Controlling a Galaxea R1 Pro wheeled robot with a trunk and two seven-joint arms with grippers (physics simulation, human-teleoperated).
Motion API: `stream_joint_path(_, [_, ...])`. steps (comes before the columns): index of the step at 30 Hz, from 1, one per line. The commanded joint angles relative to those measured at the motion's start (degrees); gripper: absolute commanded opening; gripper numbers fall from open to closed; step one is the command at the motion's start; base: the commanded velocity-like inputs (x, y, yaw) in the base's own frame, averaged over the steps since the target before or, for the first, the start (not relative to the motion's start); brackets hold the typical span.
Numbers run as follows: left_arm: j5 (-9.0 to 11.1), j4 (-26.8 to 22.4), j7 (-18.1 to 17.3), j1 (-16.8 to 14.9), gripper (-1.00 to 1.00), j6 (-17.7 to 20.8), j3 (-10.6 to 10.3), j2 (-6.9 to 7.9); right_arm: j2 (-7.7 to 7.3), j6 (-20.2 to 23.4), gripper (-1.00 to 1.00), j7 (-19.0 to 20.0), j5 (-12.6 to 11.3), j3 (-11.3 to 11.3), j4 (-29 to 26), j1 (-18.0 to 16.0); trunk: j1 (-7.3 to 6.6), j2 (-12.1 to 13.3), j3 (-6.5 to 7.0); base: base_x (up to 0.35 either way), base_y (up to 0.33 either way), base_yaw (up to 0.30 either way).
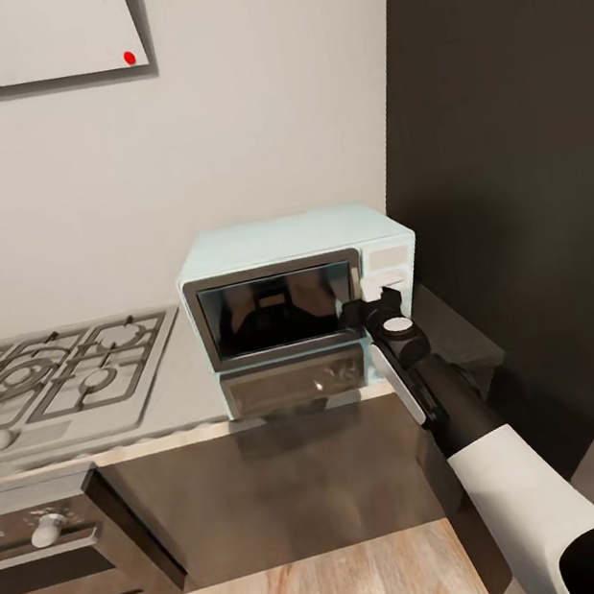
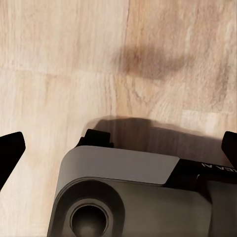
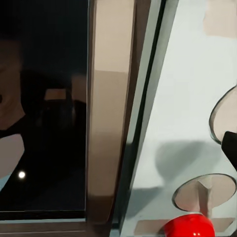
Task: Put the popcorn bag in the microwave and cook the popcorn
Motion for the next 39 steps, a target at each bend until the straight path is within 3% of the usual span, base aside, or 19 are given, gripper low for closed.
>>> stream_joint_path(1, [0.1,0.0,0.0,0.0,1.0,-0.2,0.2,-0.02,-0.01,0.3,1.0,-0.3,0.0,0.1,-0.1,0.0,0.0,0.0,-0.05,0.018,0.0,0.0])
stream_joint_path(10, [0.0,0.0,0.0,0.0,1.0,-0.2,0.2,-0.02,-0.01,0.3,1.0,-0.3,0.0,0.1,-0.1,-0.1,0.0,0.0,-0.05,0.003,0.0,0.0])
stream_joint_path(11, [0.0,0.0,0.0,0.0,1.0,-0.2,0.2,-0.02,-0.01,0.3,-1.0,-0.3,0.0,0.1,-0.1,-0.1,0.0,0.0,-0.05,0.0,0.0,0.0])
stream_joint_path(39, [0.0,0.0,0.0,0.0,1.0,-0.2,0.2,-0.02,-0.1,0.3,-1.0,-0.3,0.0,0.0,-0.1,0.0,0.0,0.0,-0.05,-0.047,0.003,0.0])
